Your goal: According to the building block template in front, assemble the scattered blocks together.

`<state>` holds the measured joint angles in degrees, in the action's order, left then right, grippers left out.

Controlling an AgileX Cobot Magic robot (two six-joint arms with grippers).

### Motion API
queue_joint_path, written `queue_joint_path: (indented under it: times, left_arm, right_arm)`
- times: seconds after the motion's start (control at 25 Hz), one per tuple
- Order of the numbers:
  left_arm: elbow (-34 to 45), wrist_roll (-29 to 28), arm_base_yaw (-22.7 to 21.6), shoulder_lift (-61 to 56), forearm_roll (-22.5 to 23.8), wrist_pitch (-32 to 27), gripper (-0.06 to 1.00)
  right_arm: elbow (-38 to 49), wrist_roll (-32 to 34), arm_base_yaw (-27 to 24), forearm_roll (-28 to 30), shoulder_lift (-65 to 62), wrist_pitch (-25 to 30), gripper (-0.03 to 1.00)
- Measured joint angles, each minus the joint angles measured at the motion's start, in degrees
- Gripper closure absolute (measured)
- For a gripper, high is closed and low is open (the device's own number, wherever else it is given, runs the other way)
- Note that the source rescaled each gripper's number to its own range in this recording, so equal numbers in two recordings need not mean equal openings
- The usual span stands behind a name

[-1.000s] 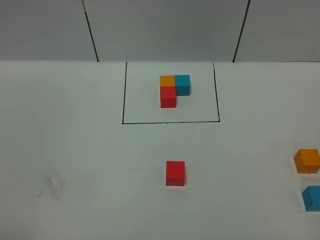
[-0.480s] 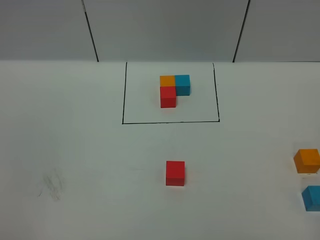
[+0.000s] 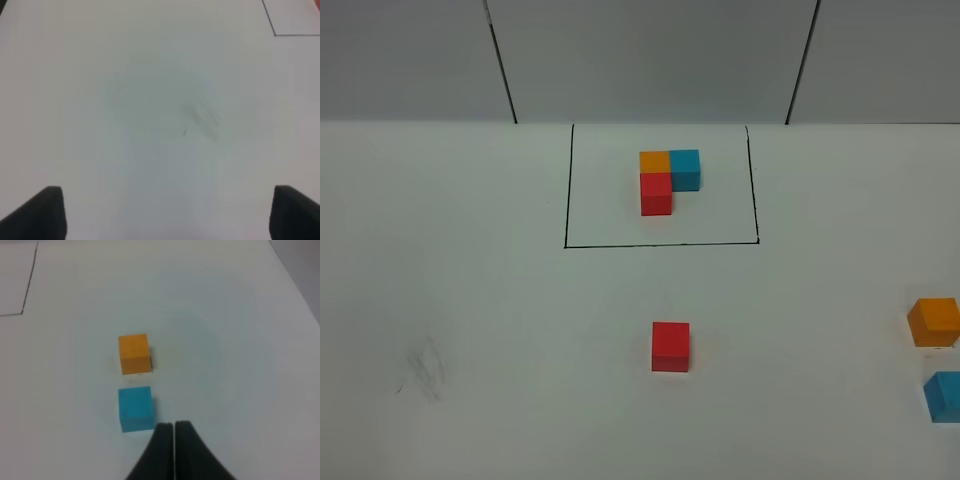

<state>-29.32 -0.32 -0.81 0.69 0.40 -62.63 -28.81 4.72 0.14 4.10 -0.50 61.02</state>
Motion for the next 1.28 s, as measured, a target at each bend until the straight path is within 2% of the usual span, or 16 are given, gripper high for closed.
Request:
queue_joint_path:
  times: [0.4, 1.28]
  left_arm:
    - [0.2, -1.7, -0.1, 0.0, 1.0, 0.7, 0.06]
    - [0.4, -1.9, -0.1, -1.0, 1.1, 0.7, 0.32]
  right_arm:
    - [0.0, 0.0, 0.0, 0.0, 0.0, 0.0, 0.97]
    - [0.0, 0.0, 0.0, 0.0, 0.0, 0.0, 0.97]
